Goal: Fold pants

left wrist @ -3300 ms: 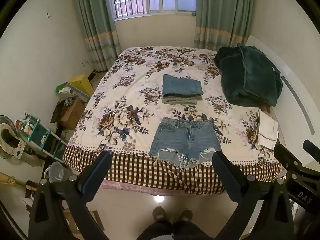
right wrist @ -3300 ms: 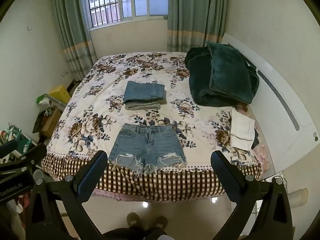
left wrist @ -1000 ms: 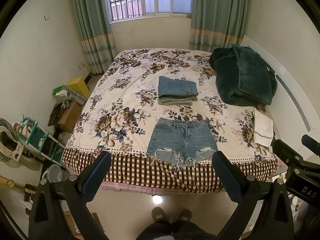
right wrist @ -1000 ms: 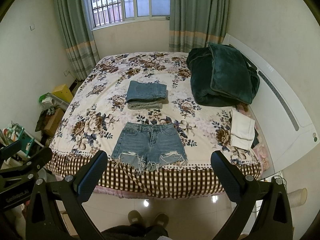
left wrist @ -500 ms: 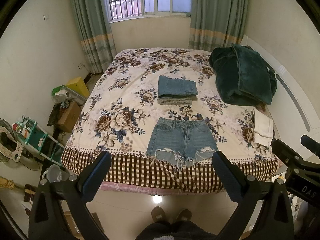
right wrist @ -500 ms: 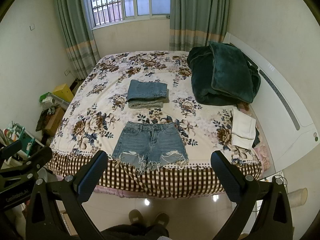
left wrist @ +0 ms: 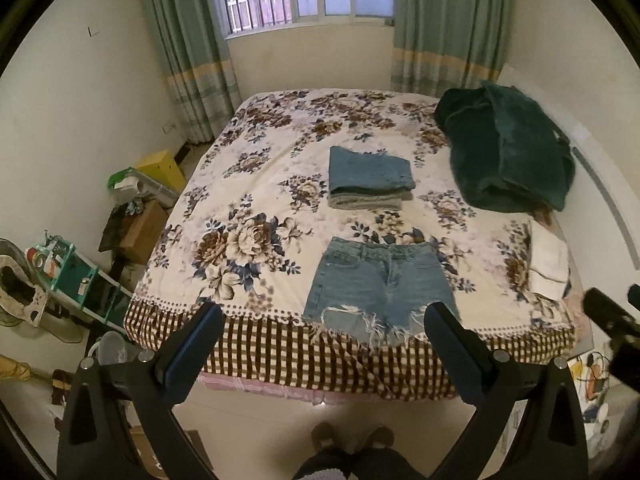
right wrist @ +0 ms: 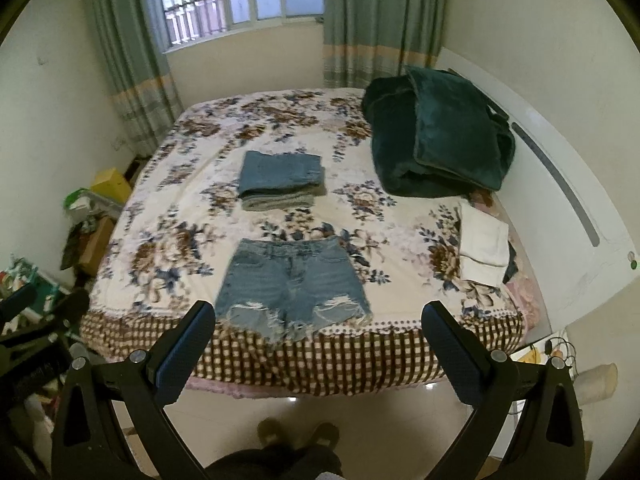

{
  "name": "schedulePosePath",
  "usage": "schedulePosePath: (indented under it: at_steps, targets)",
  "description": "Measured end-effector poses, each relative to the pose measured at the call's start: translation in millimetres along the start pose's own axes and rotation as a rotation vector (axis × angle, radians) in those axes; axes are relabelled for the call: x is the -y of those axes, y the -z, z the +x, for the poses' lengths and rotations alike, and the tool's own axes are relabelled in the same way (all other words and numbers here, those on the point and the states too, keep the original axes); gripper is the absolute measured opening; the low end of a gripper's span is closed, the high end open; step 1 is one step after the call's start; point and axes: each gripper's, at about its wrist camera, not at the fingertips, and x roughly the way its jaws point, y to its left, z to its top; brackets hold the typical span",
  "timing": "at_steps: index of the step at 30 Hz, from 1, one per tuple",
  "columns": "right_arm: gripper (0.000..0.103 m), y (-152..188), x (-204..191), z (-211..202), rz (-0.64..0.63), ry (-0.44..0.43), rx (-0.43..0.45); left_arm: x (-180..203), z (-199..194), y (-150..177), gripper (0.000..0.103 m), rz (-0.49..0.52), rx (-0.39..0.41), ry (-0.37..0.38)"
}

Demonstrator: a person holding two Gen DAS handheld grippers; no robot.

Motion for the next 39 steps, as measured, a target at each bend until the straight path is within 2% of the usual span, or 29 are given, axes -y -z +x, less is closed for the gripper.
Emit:
schedulePosePath:
  at_steps: [5,6,10,11,14,15,17,18,21,25,28,29,31,32,33,34,36,38,39]
  targets:
    - [0.103,-13,26,71,0.062,0.001,-0.045,23,67,-8,0.103,0.019,-0.041,-0.040]
    - [0.103,-27,39,94,0.076,0.000,-0.066,32,80,-9,0.103,0.029,-0.044,-0.053]
    - [0.103,-42,74,169,0.107,-0.068,-0.148,83,151,-10,0.103,0.060,-0.115,-0.098]
    - [0.103,-47,83,191,0.108,-0.093,-0.170,89,162,-10,0.103,0.058,-0.127,-0.100]
    - [0.103,-62,117,274,0.092,-0.151,-0.238,138,227,2,0.103,0.030,-0.204,-0.112]
    - [0.103,-64,128,298,0.085,-0.162,-0.257,155,250,8,0.103,0.012,-0.229,-0.111]
    - [0.090,-74,151,358,0.060,-0.195,-0.295,182,290,21,0.103,-0.021,-0.292,-0.110]
    - [0.088,-77,158,382,0.047,-0.198,-0.314,195,312,28,0.103,-0.045,-0.326,-0.090]
    - [0.087,-82,196,473,0.015,-0.218,-0.391,246,381,60,0.103,-0.102,-0.437,-0.044]
    - [0.087,-79,238,567,-0.001,-0.234,-0.473,306,451,104,0.103,-0.107,-0.538,-0.036]
    - [0.087,-71,264,633,-0.016,-0.251,-0.539,340,493,129,0.103,-0.106,-0.570,-0.045]
    - [0.087,-69,270,651,-0.024,-0.255,-0.552,348,503,136,0.098,-0.103,-0.575,-0.050]
    - [0.087,-62,278,683,-0.028,-0.270,-0.594,361,519,149,0.080,-0.096,-0.593,-0.070]
    - [0.087,-58,279,696,-0.028,-0.280,-0.614,364,524,153,0.064,-0.100,-0.602,-0.070]
    - [0.087,-55,280,713,-0.030,-0.298,-0.640,365,530,156,0.056,-0.109,-0.610,-0.075]
    - [0.087,-52,275,718,-0.030,-0.314,-0.655,363,532,157,0.052,-0.134,-0.607,-0.066]
    - [0.087,-51,265,739,-0.032,-0.367,-0.688,355,527,152,0.020,-0.182,-0.572,-0.031]
    - [0.087,-52,248,752,-0.040,-0.414,-0.705,344,517,146,0.009,-0.220,-0.548,-0.003]
    - [0.087,-54,236,762,-0.045,-0.440,-0.711,337,512,143,0.006,-0.240,-0.539,0.013]
